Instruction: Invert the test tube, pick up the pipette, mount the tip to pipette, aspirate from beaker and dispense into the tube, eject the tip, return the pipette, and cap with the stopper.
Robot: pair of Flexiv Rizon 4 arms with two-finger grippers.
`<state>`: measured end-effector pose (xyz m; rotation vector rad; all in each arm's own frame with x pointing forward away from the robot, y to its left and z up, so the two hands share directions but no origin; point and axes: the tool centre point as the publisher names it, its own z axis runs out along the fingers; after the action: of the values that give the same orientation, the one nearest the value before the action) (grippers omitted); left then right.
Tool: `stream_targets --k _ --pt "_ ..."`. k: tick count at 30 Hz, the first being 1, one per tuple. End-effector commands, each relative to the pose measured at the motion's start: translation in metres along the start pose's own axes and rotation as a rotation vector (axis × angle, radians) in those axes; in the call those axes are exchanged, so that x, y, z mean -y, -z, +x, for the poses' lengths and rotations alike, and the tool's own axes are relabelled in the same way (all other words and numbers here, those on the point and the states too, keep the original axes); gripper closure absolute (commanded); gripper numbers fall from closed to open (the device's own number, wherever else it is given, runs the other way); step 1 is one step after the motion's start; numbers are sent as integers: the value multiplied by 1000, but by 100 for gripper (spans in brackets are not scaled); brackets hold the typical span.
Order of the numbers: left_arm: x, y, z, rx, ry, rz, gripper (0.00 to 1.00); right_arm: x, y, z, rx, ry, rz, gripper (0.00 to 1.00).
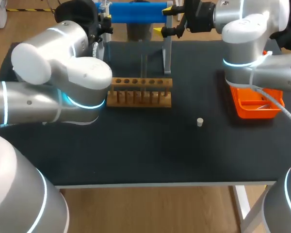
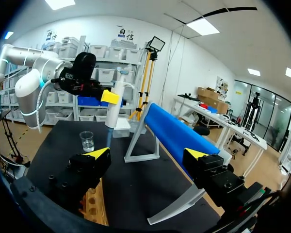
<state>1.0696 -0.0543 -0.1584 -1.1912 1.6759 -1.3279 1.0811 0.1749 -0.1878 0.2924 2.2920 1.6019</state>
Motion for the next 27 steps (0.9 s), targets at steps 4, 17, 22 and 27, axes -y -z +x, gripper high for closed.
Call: stream_targets --k 4,17,22,27 --pt "8 -12 1 84 6 -43 100 0 1 -1 -2 0 0 0" --pt "8 -27 -7 118 23 -88 100 0 1 -1 -2 0 0 0" --pt "10 -32 -12 135 29 -121 100 0 1 -1 -2 0 0 0" --pt "9 -37 -15 144 41 -153 100 0 1 -1 -2 0 0 0"
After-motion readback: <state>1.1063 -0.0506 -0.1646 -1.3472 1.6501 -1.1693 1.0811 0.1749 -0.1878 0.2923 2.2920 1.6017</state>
